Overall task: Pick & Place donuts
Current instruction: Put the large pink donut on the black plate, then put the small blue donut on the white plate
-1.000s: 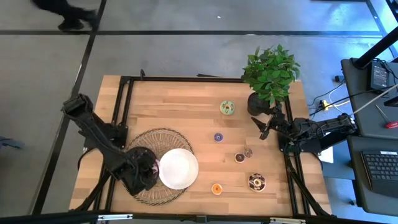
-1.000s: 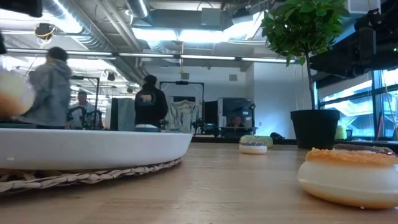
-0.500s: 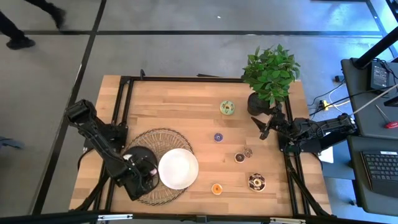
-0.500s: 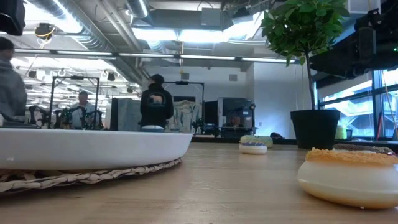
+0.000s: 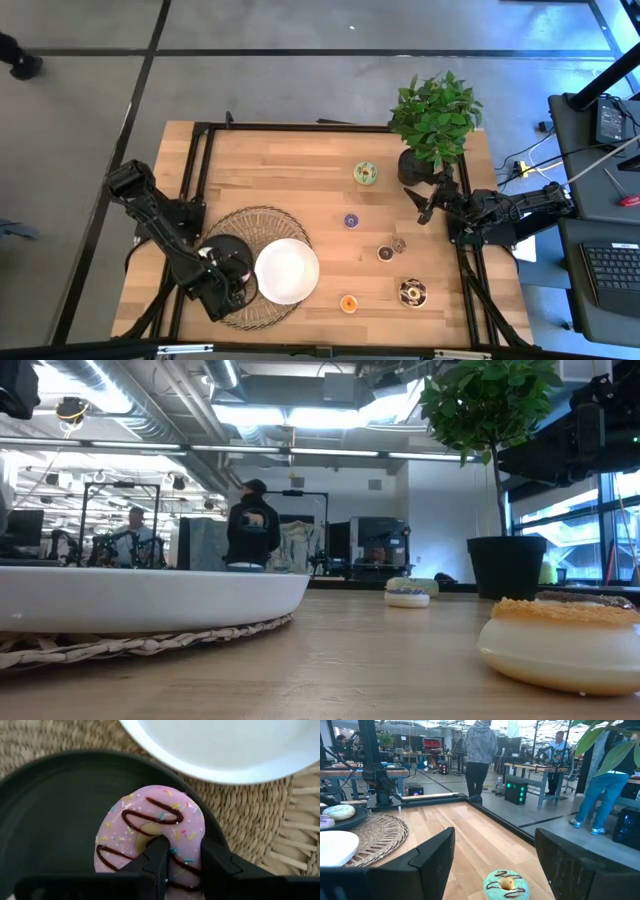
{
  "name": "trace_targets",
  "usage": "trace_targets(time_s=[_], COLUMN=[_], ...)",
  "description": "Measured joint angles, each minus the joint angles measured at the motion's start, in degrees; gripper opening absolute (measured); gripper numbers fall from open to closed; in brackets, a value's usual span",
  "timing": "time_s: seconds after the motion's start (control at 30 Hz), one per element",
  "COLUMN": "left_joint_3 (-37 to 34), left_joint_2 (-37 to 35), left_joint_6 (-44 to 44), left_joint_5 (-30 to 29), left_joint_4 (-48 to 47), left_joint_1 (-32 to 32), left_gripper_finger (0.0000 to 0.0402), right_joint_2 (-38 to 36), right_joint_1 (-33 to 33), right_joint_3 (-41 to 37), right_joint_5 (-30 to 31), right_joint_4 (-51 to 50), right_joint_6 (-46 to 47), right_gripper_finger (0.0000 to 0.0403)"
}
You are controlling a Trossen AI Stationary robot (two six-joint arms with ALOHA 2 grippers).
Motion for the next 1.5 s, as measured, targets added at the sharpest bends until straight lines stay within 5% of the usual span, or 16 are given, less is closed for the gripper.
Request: trace_targets(time_s=[0.6, 1.27, 1.37, 1.5], left_joint_3=[0.0, 2.1, 3.6, 4.2], left_joint_2=[0.0, -0.3, -1.4, -4.4], left_joint_6=[-2.5, -3.0, -3.0, -2.9], left_joint_5=[0.3, 1.1, -1.9, -14.6], left_joint_4=[-4.0, -8.8, -10.8, -11.2], left_joint_1=[0.0, 0.0, 0.0, 0.0], left_gripper_finger=[0.0178, 0.0185, 0.0185, 0.0184], right_joint_2=[0.0, 0.0, 0.0, 0.0], right_joint_1=[0.0, 0.0, 0.0, 0.0], right_joint_3=[0.0, 0.0, 0.0, 0.0], right_joint_5=[0.0, 0.0, -1.7, -13.7], right_joint_4=[0.0, 0.1, 1.7, 4.4], right_joint_6=[0.0, 0.0, 3.4, 0.7], right_gripper_finger=[0.0273, 0.0273, 0.0273, 0.0273])
